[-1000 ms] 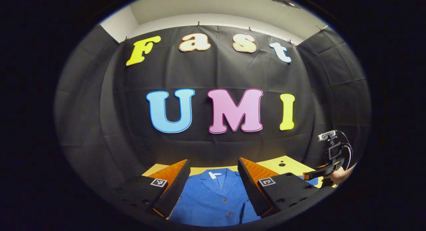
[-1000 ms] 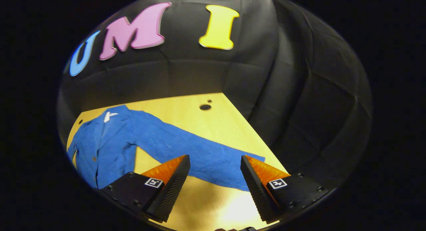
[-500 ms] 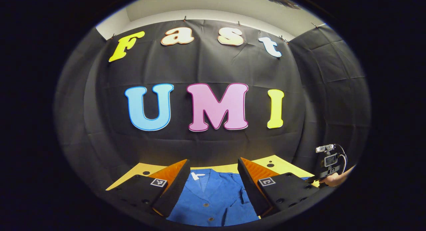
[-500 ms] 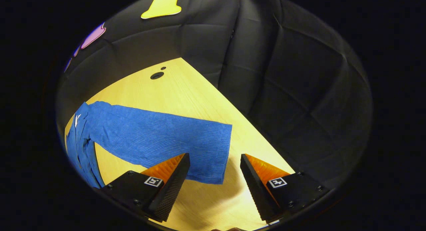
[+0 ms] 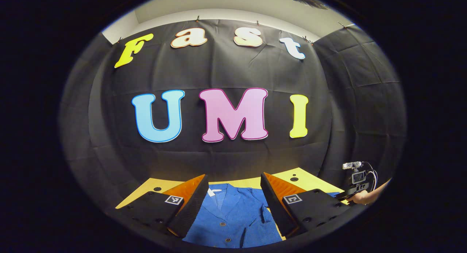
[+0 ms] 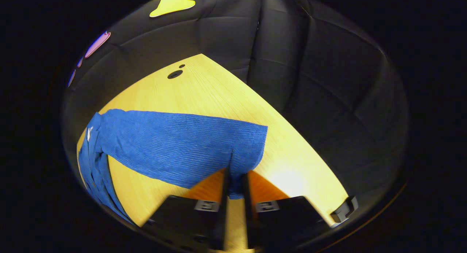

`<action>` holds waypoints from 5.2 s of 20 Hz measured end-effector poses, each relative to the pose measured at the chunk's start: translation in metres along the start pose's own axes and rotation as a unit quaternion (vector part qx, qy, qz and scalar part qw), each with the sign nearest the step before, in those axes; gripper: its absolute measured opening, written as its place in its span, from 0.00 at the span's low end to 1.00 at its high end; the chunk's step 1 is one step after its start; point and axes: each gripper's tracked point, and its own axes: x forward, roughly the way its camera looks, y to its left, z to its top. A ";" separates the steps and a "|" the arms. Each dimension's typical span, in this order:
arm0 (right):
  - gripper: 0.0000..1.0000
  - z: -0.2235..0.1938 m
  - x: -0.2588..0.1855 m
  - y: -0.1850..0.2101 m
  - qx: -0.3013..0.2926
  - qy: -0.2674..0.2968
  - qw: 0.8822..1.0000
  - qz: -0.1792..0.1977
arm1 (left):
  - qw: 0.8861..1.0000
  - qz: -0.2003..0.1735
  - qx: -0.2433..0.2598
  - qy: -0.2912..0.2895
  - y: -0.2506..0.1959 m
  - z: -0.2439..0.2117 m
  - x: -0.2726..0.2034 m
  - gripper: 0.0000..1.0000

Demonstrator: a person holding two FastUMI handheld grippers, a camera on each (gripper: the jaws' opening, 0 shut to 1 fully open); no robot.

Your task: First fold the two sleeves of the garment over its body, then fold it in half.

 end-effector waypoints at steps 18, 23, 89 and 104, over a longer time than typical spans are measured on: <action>0.05 0.034 -0.125 0.354 -0.177 -0.080 0.940 0.280 | 0.985 0.147 -0.081 0.029 0.152 -0.047 -0.096 0.82; 0.04 -0.040 -0.159 0.483 -0.218 -0.040 0.903 0.368 | 0.973 0.200 -0.103 0.048 0.209 -0.073 -0.136 0.82; 0.96 -0.035 -0.339 0.206 -0.198 -0.302 0.908 0.211 | 0.956 0.023 -0.218 0.193 0.253 -0.130 0.123 0.00; 0.97 -0.059 -0.295 0.109 -0.130 -0.242 0.948 0.161 | 0.940 -0.174 -0.204 0.209 -0.037 -0.091 0.213 0.85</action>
